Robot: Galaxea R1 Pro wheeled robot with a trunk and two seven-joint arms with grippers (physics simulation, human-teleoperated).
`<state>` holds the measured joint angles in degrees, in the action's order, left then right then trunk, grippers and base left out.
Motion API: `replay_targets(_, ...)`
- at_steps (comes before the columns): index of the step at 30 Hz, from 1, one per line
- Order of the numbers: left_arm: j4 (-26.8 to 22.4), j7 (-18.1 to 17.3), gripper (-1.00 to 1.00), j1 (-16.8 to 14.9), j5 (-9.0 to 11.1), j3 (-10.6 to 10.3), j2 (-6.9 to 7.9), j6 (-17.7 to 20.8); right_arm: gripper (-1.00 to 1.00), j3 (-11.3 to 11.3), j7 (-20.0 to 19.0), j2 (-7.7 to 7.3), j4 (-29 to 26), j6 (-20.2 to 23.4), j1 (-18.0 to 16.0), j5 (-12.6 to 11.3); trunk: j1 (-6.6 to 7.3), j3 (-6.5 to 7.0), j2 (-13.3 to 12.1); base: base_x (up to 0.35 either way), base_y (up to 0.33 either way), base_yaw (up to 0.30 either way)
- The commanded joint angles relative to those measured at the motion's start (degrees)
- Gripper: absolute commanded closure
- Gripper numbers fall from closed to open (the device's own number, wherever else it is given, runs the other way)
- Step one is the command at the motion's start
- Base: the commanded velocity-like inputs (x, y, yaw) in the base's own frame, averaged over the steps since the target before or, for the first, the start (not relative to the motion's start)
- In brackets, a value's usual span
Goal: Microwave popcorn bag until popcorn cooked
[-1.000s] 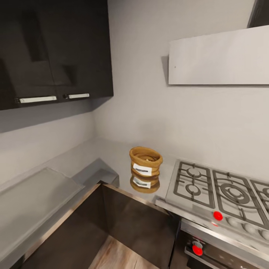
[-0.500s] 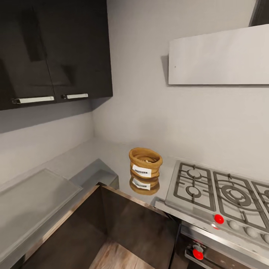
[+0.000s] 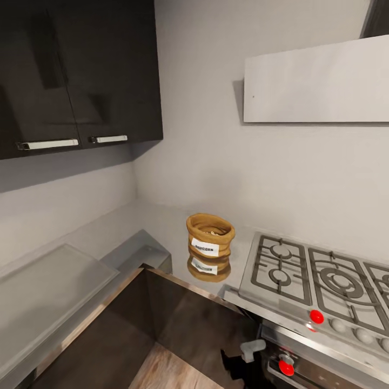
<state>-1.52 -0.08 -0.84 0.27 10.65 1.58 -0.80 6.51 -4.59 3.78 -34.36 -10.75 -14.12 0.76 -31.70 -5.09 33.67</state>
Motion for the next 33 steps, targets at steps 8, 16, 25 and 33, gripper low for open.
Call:
replay_targets(8,0.0,0.0,-1.0,0.0,0.0,0.3,0.0,-0.1,-1.0,6.0,-0.3,0.0,-15.9,6.4,0.0,0.0,-0.02,-0.11,0.1,0.0,0.0,0.0)
replay_targets(16,0.0,0.0,-1.0,0.0,0.1,0.3,0.0,-0.1,-1.0,5.7,-0.3,0.0,-30.4,16.5,0.0,-0.3,-0.02,-0.11,0.1,0.0,0.0,0.0)
replay_targets(25,0.0,0.0,-1.0,0.0,0.0,0.3,0.0,-0.1,-1.0,4.2,-0.4,-0.07,-39.3,24.0,-0.1,-0.3,-0.02,-0.11,0.1,0.0,0.0,0.0)
replay_targets(33,0.0,0.0,-1.0,0.0,0.0,0.2,-0.16,-0.1,-1.0,0.0,-0.2,-0.24,-47.1,29.8,-3.4,-0.3,-0.02,-0.11,0.1,0.0,0.0,0.0)
